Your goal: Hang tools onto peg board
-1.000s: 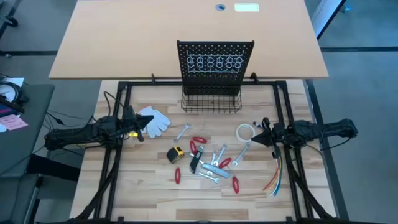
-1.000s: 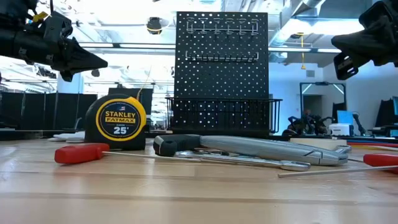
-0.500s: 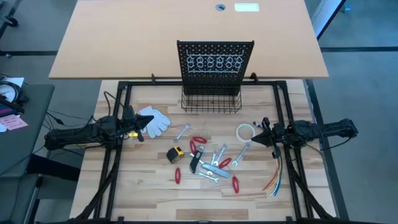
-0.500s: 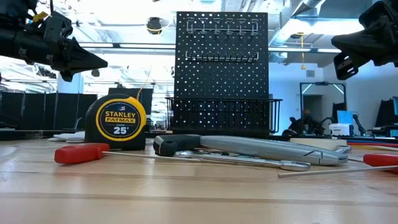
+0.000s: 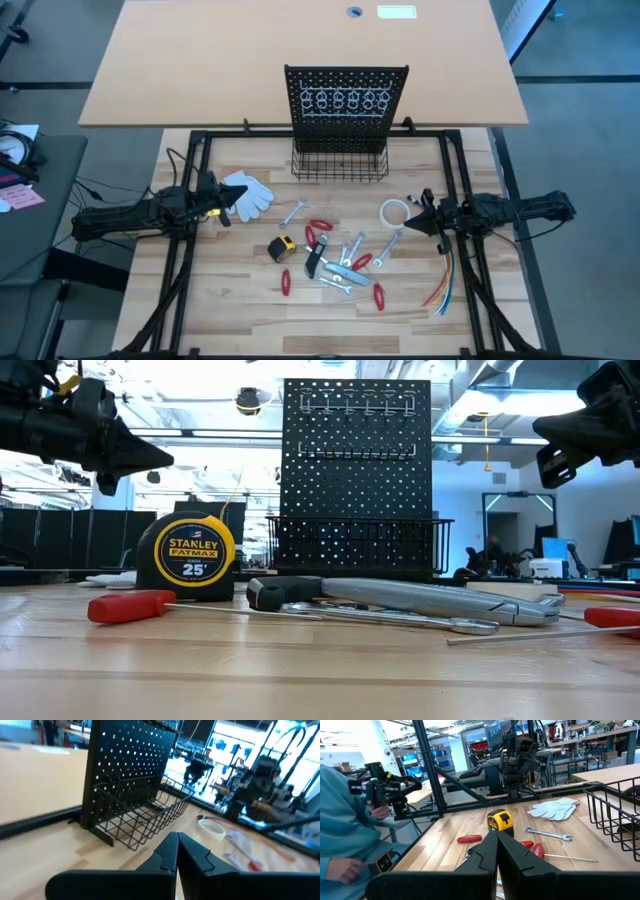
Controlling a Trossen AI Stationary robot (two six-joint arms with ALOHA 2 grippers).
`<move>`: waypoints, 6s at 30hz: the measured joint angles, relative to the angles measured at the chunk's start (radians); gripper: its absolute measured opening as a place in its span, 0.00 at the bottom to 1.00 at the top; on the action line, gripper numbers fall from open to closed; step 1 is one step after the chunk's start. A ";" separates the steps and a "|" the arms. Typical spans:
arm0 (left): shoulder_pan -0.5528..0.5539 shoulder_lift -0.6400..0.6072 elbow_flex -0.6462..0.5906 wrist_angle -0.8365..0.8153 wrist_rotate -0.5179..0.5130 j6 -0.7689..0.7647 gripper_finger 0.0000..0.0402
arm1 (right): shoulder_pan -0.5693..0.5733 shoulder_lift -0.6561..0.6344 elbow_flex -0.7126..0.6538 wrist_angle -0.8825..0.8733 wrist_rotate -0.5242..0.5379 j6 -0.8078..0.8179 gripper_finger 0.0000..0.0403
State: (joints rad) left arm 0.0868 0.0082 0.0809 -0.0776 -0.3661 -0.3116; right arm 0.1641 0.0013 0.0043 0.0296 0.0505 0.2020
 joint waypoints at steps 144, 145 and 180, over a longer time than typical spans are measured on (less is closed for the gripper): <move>-0.790 1.251 0.563 0.141 -0.978 0.045 0.39 | -0.011 0.239 0.052 0.422 0.045 -0.098 0.10; -0.792 1.256 0.583 0.136 -0.978 0.109 0.38 | -0.015 0.256 0.055 0.432 0.060 -0.123 0.12; -0.541 1.623 1.131 -0.903 -0.041 -0.727 0.72 | -0.120 0.618 0.094 0.506 0.135 -0.180 0.36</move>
State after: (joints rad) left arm -0.4547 1.6308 1.2122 -0.9811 -0.4070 -1.0385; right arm 0.0441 0.6189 0.0982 0.5352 0.1856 0.0218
